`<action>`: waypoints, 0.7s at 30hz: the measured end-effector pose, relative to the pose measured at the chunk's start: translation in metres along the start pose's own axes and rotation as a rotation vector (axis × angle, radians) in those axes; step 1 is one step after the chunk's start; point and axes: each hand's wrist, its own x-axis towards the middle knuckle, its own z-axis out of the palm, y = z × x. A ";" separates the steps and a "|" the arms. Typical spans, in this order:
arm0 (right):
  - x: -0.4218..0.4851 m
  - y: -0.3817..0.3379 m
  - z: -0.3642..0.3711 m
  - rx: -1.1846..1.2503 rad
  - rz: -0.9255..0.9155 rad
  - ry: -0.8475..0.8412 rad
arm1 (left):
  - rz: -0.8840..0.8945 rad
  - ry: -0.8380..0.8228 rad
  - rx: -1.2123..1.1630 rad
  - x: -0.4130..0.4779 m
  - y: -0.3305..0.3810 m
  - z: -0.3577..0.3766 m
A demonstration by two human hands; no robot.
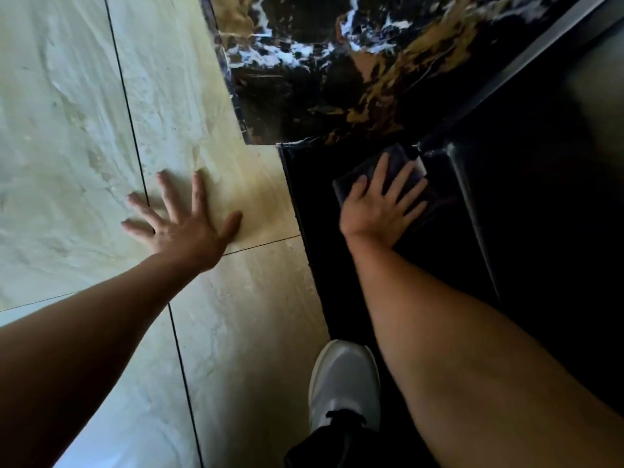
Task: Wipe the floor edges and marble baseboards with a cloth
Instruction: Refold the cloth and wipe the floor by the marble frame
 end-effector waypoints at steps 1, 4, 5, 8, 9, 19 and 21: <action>-0.018 -0.023 0.006 0.009 -0.025 -0.012 | -0.003 -0.009 0.006 0.000 0.001 0.002; -0.049 -0.049 0.018 -0.173 -0.688 -0.160 | 0.009 0.000 -0.008 0.002 -0.001 0.006; -0.036 -0.039 0.012 -0.243 -0.917 -0.210 | 0.010 -0.007 -0.019 0.002 -0.003 0.006; 0.020 0.026 -0.007 -0.269 -0.883 -0.120 | 0.001 -0.078 -0.044 0.005 -0.002 0.000; 0.033 0.048 -0.014 -0.215 -0.628 -0.078 | -0.002 -0.093 -0.050 0.005 -0.003 -0.001; -0.052 -0.008 0.010 -0.336 -0.911 -0.192 | 0.023 -0.079 -0.066 0.006 -0.004 -0.003; -0.034 0.000 0.005 -0.390 -0.914 -0.199 | 0.018 -0.062 -0.046 0.003 -0.004 -0.007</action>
